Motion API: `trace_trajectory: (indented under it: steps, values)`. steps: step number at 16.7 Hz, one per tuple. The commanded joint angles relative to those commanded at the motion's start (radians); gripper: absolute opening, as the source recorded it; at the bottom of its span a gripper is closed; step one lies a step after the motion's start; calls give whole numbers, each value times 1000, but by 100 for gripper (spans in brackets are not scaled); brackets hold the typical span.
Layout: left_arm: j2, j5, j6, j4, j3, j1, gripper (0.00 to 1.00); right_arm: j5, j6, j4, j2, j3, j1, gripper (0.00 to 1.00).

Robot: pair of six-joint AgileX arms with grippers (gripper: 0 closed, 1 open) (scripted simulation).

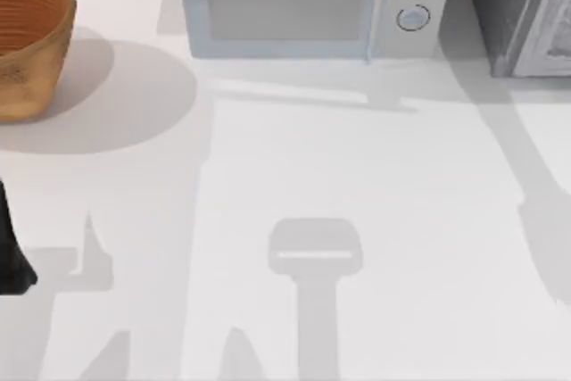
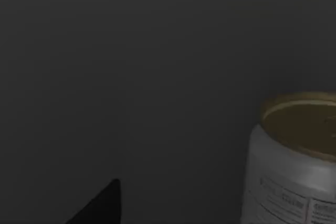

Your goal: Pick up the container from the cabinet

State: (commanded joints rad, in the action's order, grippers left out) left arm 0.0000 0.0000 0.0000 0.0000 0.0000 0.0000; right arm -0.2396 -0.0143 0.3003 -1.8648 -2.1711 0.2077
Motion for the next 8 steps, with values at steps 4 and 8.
trace_trajectory:
  steps: [4,8]
  values:
    - [0,0,0,0,0,0,100,6,0,11,-42,-53,-7,100]
    - [0,0,0,0,0,0,100,6,0,11,-42,-53,-7,92]
